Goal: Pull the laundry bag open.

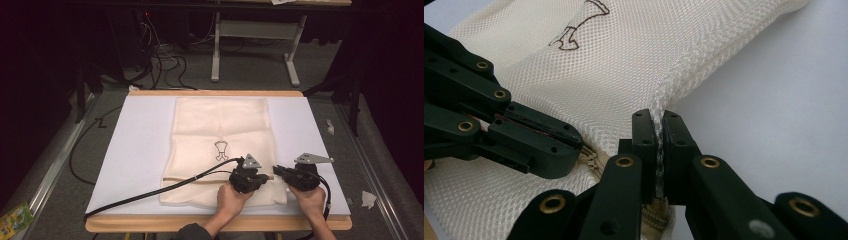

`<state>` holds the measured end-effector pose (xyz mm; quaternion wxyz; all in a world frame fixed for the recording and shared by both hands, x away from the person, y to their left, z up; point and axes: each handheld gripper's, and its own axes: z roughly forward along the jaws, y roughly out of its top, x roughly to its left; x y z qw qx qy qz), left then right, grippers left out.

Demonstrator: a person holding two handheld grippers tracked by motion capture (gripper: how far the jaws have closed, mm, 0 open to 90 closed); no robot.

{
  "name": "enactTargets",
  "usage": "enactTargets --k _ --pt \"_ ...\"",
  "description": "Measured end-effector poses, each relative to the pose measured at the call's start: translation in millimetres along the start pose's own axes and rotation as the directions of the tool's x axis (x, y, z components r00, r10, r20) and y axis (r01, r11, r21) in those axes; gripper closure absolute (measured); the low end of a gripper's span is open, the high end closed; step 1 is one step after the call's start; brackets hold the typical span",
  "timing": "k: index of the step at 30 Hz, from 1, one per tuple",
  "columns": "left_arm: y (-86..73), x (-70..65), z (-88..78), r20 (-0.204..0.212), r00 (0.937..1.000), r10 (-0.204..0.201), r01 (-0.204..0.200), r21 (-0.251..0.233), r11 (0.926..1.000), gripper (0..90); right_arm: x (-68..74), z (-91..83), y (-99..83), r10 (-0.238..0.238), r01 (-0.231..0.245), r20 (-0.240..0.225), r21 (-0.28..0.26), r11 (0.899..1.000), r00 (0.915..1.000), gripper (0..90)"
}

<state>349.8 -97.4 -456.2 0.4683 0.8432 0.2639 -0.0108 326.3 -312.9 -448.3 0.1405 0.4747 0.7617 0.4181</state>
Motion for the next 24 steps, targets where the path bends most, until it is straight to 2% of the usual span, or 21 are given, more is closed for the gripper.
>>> enactTargets --k 7,9,11,13,15,17,22,24 --pt "-0.5 2.5 -3.0 0.003 1.0000 0.001 -0.001 0.003 1.0000 87.3 -1.3 -0.3 -0.3 0.002 -0.002 -0.005 -0.002 1.000 1.0000 87.6" --pt "-2.7 6.6 -4.7 0.015 0.9993 -0.033 0.033 -0.007 0.9994 87.3 -1.1 -0.3 -0.3 0.003 -0.003 -0.005 -0.004 1.000 1.0000 87.6" --pt "-5.1 8.0 -7.2 0.009 0.9991 -0.041 0.041 -0.010 0.9991 87.3 -0.6 0.0 0.0 0.007 -0.007 -0.002 -0.002 1.000 1.0000 87.6" --pt "-4.4 5.6 -8.9 -0.007 0.9996 -0.028 0.028 -0.020 0.9994 87.4 -1.0 0.8 0.3 0.000 0.000 -0.004 -0.005 1.000 1.0000 87.6" --pt "-3.2 6.2 -10.1 -0.005 0.9995 -0.032 0.032 -0.026 0.9991 87.4 0.1 0.3 2.0 0.001 -0.001 0.000 -0.002 1.000 1.0000 87.6" --pt "-3.7 4.9 -13.0 -0.012 0.9998 -0.017 0.016 -0.029 0.9994 87.3 1.2 -1.2 4.5 -0.003 0.003 -0.002 -0.011 1.000 1.0000 87.6" --pt "-6.6 5.8 -12.1 -0.004 0.9992 -0.040 0.040 -0.036 0.9985 87.4 1.6 -0.2 4.5 -0.018 0.018 0.002 -0.001 1.000 0.9998 87.6" --pt "-6.8 5.7 -12.6 -0.005 0.9993 -0.036 0.036 -0.033 0.9988 87.4 1.1 -0.8 4.0 -0.011 0.011 -0.001 -0.003 1.000 0.9999 87.6"
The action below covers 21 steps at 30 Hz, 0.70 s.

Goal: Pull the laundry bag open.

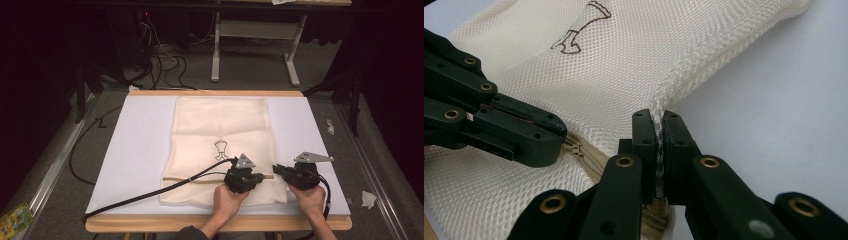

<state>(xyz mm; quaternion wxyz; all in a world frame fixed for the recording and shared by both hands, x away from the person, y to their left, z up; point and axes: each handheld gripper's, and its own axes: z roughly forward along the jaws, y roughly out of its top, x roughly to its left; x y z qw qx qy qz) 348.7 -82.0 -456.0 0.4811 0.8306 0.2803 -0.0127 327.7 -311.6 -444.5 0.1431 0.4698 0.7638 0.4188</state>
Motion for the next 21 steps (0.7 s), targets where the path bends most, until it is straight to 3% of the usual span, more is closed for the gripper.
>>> enactTargets --k 21 --pt "-0.6 3.2 -6.5 -0.008 1.0000 0.001 -0.001 0.010 0.9999 87.4 1.7 -0.3 2.3 -0.010 0.010 0.002 0.006 1.000 0.9999 87.7"
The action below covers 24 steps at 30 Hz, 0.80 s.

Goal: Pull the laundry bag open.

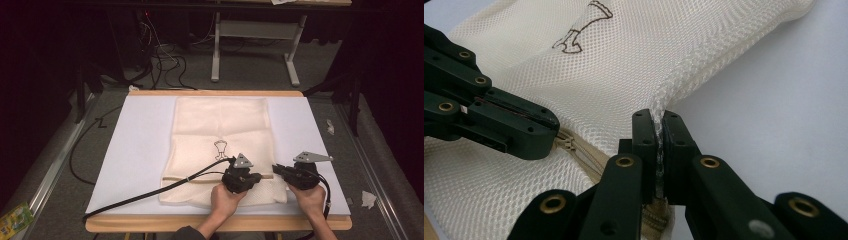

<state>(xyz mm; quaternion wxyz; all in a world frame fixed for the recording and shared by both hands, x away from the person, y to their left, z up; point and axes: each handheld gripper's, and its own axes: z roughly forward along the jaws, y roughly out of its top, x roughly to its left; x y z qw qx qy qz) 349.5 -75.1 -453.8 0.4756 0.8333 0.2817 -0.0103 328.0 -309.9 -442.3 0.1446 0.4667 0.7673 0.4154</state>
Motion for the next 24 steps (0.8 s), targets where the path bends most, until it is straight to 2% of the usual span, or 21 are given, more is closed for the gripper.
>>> enactTargets --k 10,13,15,24 --pt "-2.0 0.5 -0.1 0.002 1.0000 0.000 0.000 -0.002 1.0000 87.4 0.2 0.4 -0.8 -0.008 0.008 -0.004 0.001 1.000 1.0000 87.7" --pt "-3.1 2.8 -1.1 -0.019 0.9998 0.004 -0.004 0.018 0.9998 87.4 1.4 0.9 -1.6 -0.034 0.034 0.013 0.002 0.999 0.9993 87.9" --pt "-4.4 5.4 -2.5 -0.017 0.9998 -0.014 0.015 0.019 0.9997 87.3 0.5 2.4 -3.4 -0.035 0.035 0.011 0.003 0.999 0.9993 88.0" --pt "-3.7 7.0 -5.9 -0.013 0.9999 0.008 -0.007 0.035 0.9994 87.3 1.0 3.9 -4.1 -0.028 0.028 0.005 0.008 1.000 0.9996 87.9"
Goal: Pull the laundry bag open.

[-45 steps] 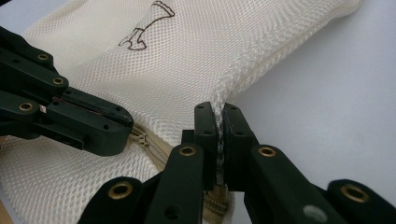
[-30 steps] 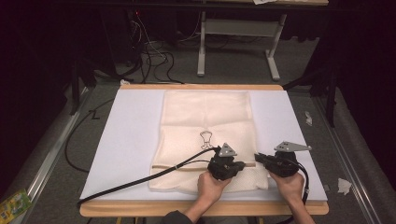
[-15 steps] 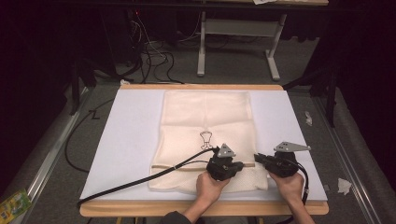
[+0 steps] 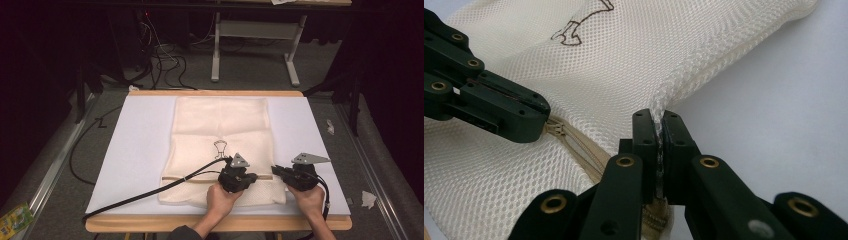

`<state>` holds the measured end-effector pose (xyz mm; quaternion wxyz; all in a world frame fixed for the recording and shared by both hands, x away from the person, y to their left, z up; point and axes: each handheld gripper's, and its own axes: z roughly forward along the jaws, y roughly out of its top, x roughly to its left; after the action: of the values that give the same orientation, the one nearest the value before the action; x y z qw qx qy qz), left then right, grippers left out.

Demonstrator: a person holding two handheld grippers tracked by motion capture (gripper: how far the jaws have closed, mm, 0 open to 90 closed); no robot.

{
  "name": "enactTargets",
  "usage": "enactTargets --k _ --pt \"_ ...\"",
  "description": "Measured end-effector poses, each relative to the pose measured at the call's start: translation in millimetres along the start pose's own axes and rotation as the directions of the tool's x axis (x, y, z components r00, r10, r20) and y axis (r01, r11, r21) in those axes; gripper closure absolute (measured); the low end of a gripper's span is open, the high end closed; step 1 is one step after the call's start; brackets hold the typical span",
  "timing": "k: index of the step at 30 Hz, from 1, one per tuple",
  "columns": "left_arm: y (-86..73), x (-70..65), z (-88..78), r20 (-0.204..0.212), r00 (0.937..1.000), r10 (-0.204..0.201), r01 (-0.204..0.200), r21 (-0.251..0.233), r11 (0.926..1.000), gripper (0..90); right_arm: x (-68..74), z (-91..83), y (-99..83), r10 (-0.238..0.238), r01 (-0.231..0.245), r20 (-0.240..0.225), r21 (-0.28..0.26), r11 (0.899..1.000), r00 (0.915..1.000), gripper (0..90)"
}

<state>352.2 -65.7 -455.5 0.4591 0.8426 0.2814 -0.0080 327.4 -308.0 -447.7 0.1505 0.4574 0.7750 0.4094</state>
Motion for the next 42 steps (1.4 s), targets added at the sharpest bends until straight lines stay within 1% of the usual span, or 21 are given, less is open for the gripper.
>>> enactTargets --k 2,4,6,8,10,14,20,22,24,26,29,30,31,35,36,37,39,41,42 --pt "-2.0 2.2 -1.5 0.000 1.0000 -0.008 0.008 0.000 1.0000 87.3 -0.6 0.5 -0.7 0.001 -0.001 0.000 -0.002 1.000 1.0000 88.0" --pt "-2.4 2.3 -1.4 -0.004 0.9999 -0.012 0.012 -0.001 0.9999 87.3 0.2 1.2 0.1 -0.003 0.003 -0.001 0.002 1.000 1.0000 87.9" --pt "-2.4 2.3 -0.3 -0.001 0.9997 -0.024 0.024 -0.004 0.9997 87.3 0.8 1.2 1.3 -0.005 0.005 0.005 0.006 1.000 1.0000 87.9" --pt "-2.2 2.0 -1.2 -0.001 0.9999 -0.015 0.015 -0.009 0.9998 87.3 0.6 0.5 1.8 0.001 -0.001 0.006 0.005 1.000 1.0000 87.9" --pt "-2.1 2.1 -2.1 -0.002 1.0000 -0.010 0.010 -0.011 0.9999 87.3 0.6 0.5 2.0 -0.004 0.004 0.006 0.006 1.000 1.0000 87.9" --pt "-2.6 3.2 -3.5 0.004 0.9999 -0.011 0.012 -0.012 0.9999 87.3 1.3 0.4 2.1 -0.004 0.004 0.005 0.011 1.000 1.0000 87.9" --pt "-6.2 6.2 -7.6 -0.002 0.9999 -0.016 0.016 -0.013 0.9998 87.3 2.0 0.1 2.1 -0.014 0.014 0.006 0.019 1.000 0.9999 87.9" --pt "-6.4 9.3 -6.7 0.005 0.9997 -0.024 0.024 -0.013 0.9996 87.3 2.0 0.7 2.9 -0.016 0.016 0.005 0.026 1.000 0.9999 88.0" --pt "-4.4 11.5 -6.5 0.010 0.9991 -0.041 0.041 -0.017 0.9990 87.3 1.7 1.5 5.7 -0.024 0.024 0.012 0.035 0.999 0.9996 88.0" --pt "-3.4 10.7 -8.9 0.009 0.9994 -0.032 0.032 -0.022 0.9992 87.3 2.3 0.4 7.6 -0.017 0.016 0.014 0.027 0.999 0.9998 88.0" --pt "-3.1 10.7 -12.7 0.010 0.9997 -0.021 0.021 -0.017 0.9996 87.3 2.3 0.2 8.1 -0.016 0.015 0.003 0.017 1.000 0.9999 88.0" --pt "-2.7 12.1 -13.9 0.008 0.9998 -0.021 0.021 -0.015 0.9997 87.3 2.6 0.2 8.3 -0.013 0.013 0.003 0.022 1.000 0.9999 88.0" --pt "-2.6 14.0 -14.6 0.007 0.9996 -0.028 0.028 -0.016 0.9995 87.3 1.9 0.3 8.6 -0.024 0.024 0.005 0.023 0.999 0.9997 88.0" --pt "-5.5 14.0 -12.2 0.018 0.9992 -0.035 0.036 -0.015 0.9993 87.3 -1.6 -0.4 8.6 0.002 -0.002 0.002 0.029 1.000 1.0000 88.0" --pt "-6.5 14.1 -11.8 0.021 0.9992 -0.035 0.035 -0.011 0.9993 87.3 -1.4 -0.7 8.7 0.001 -0.001 0.003 0.031 1.000 1.0000 87.9" --pt "-7.5 13.8 -12.1 0.018 0.9993 -0.032 0.032 -0.010 0.9994 87.3 -0.5 -0.9 8.9 -0.002 0.002 0.008 0.038 0.999 1.0000 88.0" --pt "-8.5 13.3 -13.3 0.013 0.9995 -0.030 0.030 -0.004 0.9995 87.3 1.3 -0.2 7.9 -0.007 0.007 0.008 0.036 0.999 0.9999 88.0" --pt "-7.8 14.9 -16.3 -0.003 0.9998 -0.022 0.022 0.000 0.9998 87.3 0.5 2.2 6.0 -0.003 0.003 0.005 0.039 0.999 1.0000 88.0" --pt "-8.5 16.3 -18.2 -0.004 0.9995 -0.032 0.031 -0.007 0.9995 87.3 -1.3 3.0 5.1 0.003 -0.004 0.003 0.044 0.999 1.0000 88.0"
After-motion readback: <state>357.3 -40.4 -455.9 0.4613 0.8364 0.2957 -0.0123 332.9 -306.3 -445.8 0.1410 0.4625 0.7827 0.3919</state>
